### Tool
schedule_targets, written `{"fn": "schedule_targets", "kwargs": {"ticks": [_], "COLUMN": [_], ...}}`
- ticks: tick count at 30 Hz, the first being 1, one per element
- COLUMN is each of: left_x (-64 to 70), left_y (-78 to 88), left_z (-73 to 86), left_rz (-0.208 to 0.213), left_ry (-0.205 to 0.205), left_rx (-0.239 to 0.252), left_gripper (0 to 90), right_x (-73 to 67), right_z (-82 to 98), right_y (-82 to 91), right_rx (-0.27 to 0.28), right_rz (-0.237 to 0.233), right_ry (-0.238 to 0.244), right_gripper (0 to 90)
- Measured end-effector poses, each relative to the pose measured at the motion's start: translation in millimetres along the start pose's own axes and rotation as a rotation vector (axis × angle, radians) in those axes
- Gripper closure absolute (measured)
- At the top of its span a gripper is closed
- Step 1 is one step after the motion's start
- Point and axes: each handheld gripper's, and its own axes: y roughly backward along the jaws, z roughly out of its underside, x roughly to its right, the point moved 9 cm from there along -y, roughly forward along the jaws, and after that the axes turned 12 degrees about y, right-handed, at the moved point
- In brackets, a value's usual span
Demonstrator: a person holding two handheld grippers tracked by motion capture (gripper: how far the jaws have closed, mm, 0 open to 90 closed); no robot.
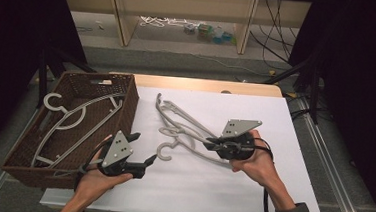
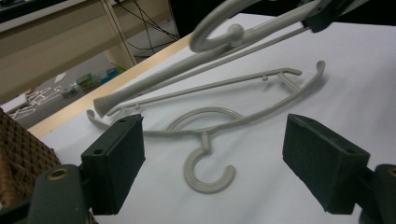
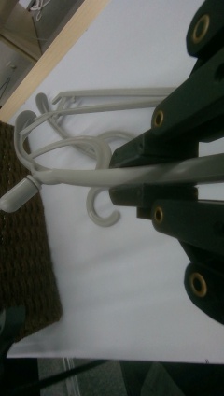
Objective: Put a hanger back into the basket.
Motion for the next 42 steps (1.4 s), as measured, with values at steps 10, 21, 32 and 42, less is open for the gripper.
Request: {"fn": "schedule_targets", "kwargs": {"ticks": [10,21,32,42], "left_x": [-2.8,6.7,20.1,22.8], "left_y": [-22.9,-29.9,-44.0,-45.2], "left_z": [-4.1,-15.4,-7.2,-8.4], "left_rz": [0.025,0.077,0.168,0.249], "left_ry": [-0.066,-0.179,-0.274,-0.377], "left_rx": [-0.12,-0.141,-0.165,-0.18], "left_gripper": [22.7,26.6,41.0,59.7], "right_x": [-24.3,-45.1,-52.7,-53.9], "right_z": [-3.6,-8.7,-11.1,-11.9], "right_y": [12.7,25.9,28.1,29.8], "right_rx": [0.017,0.028,0.036,0.059], "right_rz": [-0.062,-0.098,-0.131,-0.176], "right_ry": [0.028,0.071,0.098,0.091], "right_gripper": [82.0,82.0,82.0,81.9]}}
